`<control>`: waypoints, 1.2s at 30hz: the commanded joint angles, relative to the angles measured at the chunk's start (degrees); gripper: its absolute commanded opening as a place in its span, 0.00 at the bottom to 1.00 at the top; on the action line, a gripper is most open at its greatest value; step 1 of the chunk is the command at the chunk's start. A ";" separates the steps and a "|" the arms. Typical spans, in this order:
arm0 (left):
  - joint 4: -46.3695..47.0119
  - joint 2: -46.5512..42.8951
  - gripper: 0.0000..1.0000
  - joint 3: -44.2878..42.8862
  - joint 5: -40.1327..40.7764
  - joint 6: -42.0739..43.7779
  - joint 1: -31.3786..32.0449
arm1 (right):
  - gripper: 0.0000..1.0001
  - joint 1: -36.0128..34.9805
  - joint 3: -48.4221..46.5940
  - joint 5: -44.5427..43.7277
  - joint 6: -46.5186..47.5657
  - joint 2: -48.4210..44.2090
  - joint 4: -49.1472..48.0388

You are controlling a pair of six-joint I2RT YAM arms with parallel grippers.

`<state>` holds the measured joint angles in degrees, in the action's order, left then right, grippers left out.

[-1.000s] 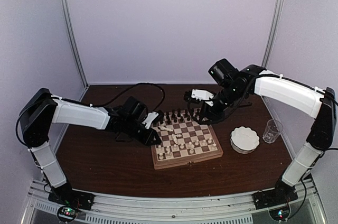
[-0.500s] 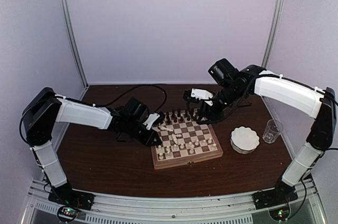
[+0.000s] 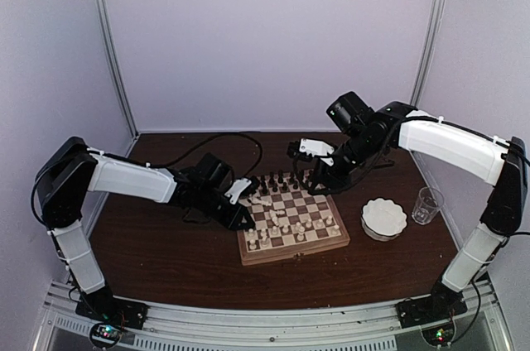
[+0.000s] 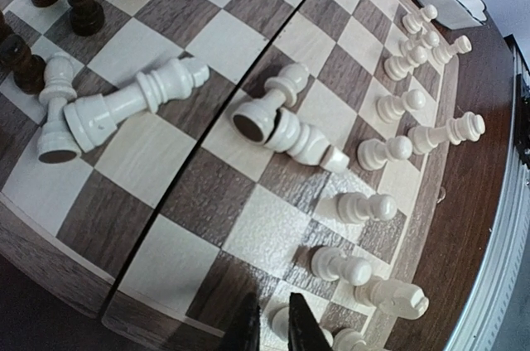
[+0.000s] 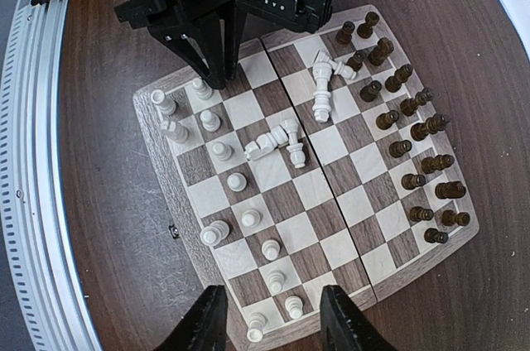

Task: Set up the chess pieces on the board
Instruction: Pick up the chess pile from the chessboard.

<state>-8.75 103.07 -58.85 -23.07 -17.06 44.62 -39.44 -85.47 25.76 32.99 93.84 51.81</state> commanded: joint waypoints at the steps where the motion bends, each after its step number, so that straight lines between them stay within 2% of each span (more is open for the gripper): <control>1: 2.00 1.12 0.14 -0.48 -1.02 -0.33 -0.34 | 0.41 0.34 -0.60 0.88 -0.30 0.46 -0.11; 7: 0.98 0.45 0.16 -0.84 2.67 -0.70 -0.42 | 0.41 0.33 -0.42 0.64 -0.23 1.46 -0.54; 11: -1.61 -2.34 0.22 -1.99 8.59 -0.29 -0.83 | 0.40 0.41 -0.43 2.52 2.23 4.68 -0.88; 16: -2.59 -8.88 0.30 -1.38 14.49 1.00 -0.96 | 0.33 0.46 -4.23 5.68 6.44 12.67 0.21; 22: 0.66 -18.15 0.45 2.84 18.98 0.23 -0.94 | 0.33 0.40 -11.69 5.93 7.53 21.70 0.66; 26: 2.33 -22.07 0.62 5.92 21.55 -2.20 -1.51 | 0.33 0.35 -15.12 5.20 8.38 25.60 1.57; 36: 1.64 -24.75 0.62 6.95 21.31 -3.86 -2.24 | 0.35 -0.30 -18.41 5.48 10.16 30.66 3.38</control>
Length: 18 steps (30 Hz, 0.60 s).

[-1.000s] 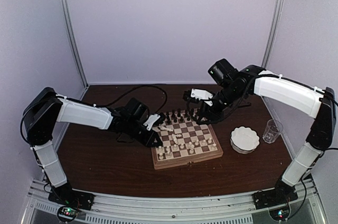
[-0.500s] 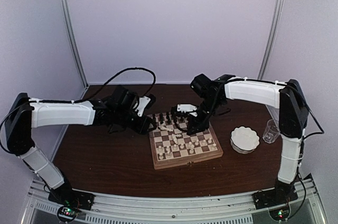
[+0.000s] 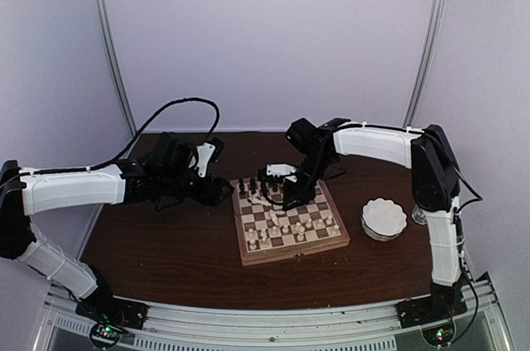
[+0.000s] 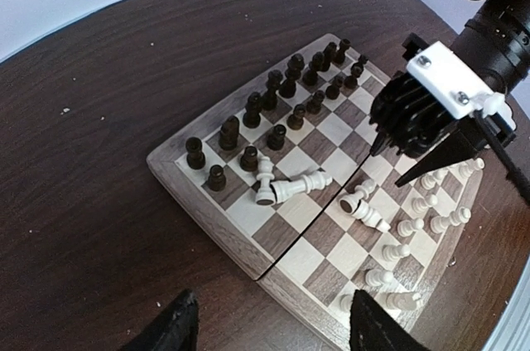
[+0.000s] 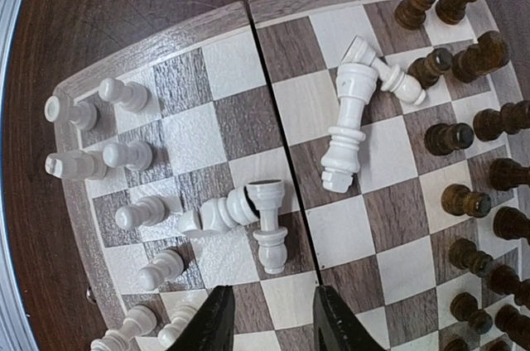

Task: Set up the chess pieces on the board
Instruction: Pick up the chess pile from the chessboard.

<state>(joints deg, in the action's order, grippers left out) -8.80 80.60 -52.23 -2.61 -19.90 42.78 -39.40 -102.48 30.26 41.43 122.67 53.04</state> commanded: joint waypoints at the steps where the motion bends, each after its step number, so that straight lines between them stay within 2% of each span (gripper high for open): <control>1: 1.68 -2.53 0.62 0.37 0.81 -1.02 -0.43 | 0.35 -0.46 -1.37 1.00 1.83 1.98 2.12; 15: 1.28 -6.83 0.59 2.06 0.22 -2.14 -0.36 | 0.35 -1.65 -5.45 -0.74 1.56 7.54 1.73; 18: 1.34 -7.51 0.59 2.46 0.26 -2.16 -0.38 | 0.31 -2.22 -6.16 -1.33 2.06 8.46 1.82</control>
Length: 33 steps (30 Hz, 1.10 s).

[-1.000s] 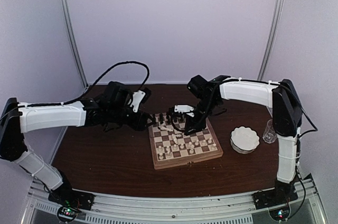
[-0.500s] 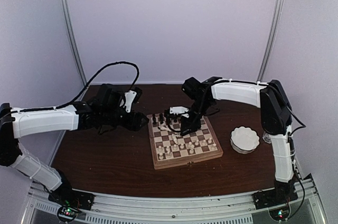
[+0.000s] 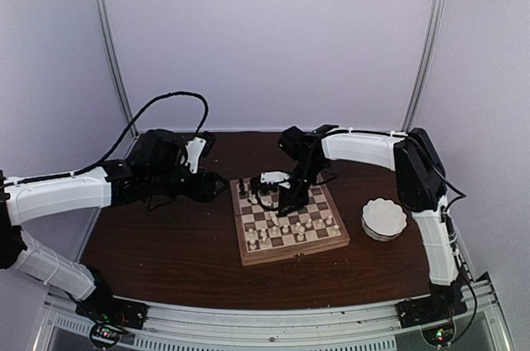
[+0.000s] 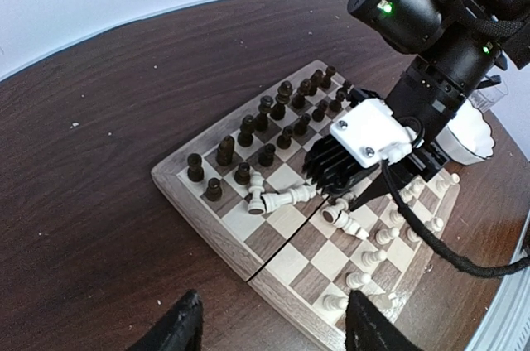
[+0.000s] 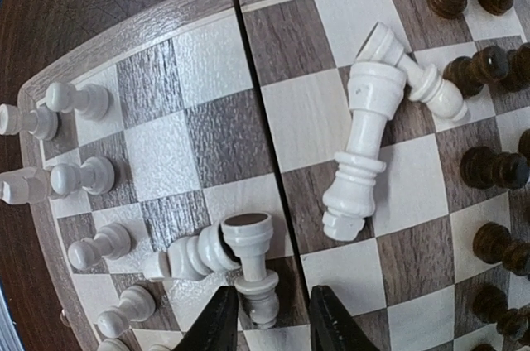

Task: Set up the chess pieces on the board
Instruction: Pick up the chess pile from the chessboard.

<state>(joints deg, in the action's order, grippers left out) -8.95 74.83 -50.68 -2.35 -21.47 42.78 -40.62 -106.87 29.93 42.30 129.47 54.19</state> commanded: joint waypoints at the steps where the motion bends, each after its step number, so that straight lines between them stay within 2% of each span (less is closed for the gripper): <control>1: 1.51 -1.78 0.58 1.00 -0.01 -0.59 -0.38 | 0.30 -1.17 -1.98 -1.12 1.32 2.00 0.87; 7: 3.22 0.41 0.58 0.55 -1.38 -1.94 -0.34 | 0.13 -1.28 -0.63 -1.74 1.92 1.00 1.57; 19: 8.59 7.54 0.57 -2.32 -3.52 -10.29 -0.42 | 0.10 -0.34 3.77 -1.46 -0.67 -11.61 -0.43; 26: 17.21 12.18 0.57 -3.34 -11.83 -16.47 -0.33 | 0.09 -0.33 3.96 -2.26 -3.73 -16.79 -2.32; 33: 32.70 13.43 0.58 1.45 -15.93 -17.86 0.12 | 0.09 0.35 3.59 2.10 -9.21 -19.15 -2.97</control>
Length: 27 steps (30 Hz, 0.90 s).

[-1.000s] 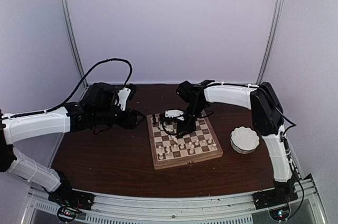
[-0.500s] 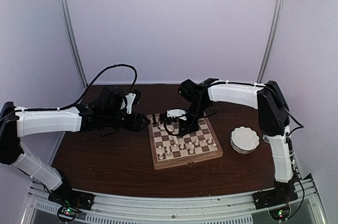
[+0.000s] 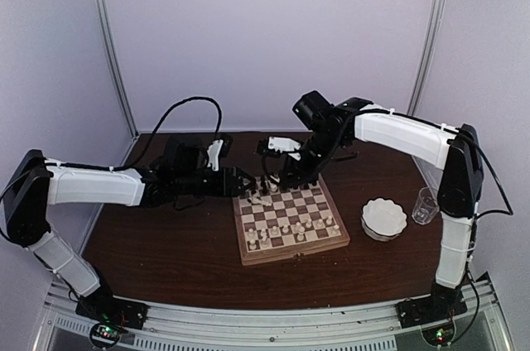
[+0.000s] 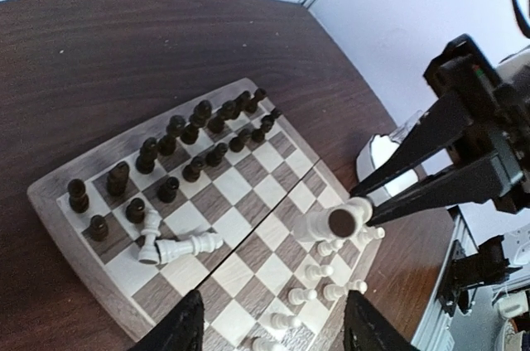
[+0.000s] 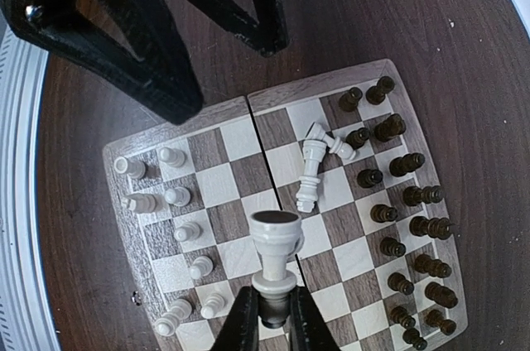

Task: Set up the chess pieces on the board
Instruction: Pick up the chess pile from the chessboard, then pick up the knight from the chess pile.

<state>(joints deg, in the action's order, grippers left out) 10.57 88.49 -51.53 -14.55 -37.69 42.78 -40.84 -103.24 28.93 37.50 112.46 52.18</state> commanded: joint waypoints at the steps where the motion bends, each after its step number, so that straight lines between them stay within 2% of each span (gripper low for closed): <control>1: 15.52 -0.39 0.58 3.19 -4.09 -1.17 0.29 | 0.09 0.70 -0.03 3.81 -5.23 -2.69 -1.11; 5: 28.74 -0.87 0.60 8.87 -6.31 4.10 1.77 | 0.09 1.29 -0.35 6.60 -8.02 -5.33 -1.11; 8: 42.82 0.43 0.61 13.59 -8.37 6.44 2.29 | 0.09 1.38 -1.30 8.64 -9.31 -7.08 -0.03; 14: 57.50 6.34 0.63 13.77 -13.52 6.32 2.68 | 0.09 1.38 -2.03 11.51 -11.84 -9.60 0.73; 17: 61.14 8.80 0.61 12.11 -15.30 6.32 3.30 | 0.09 1.38 -2.27 12.68 -13.02 -10.06 0.80; 27: 59.95 12.54 0.47 7.26 -16.08 6.72 3.53 | 0.10 1.38 -3.44 13.65 -14.40 -9.99 1.26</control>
<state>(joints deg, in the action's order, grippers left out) 66.52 99.31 -41.69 -29.23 -31.79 46.11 -39.72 -104.84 40.86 24.29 103.59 52.93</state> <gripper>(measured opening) 0.494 0.099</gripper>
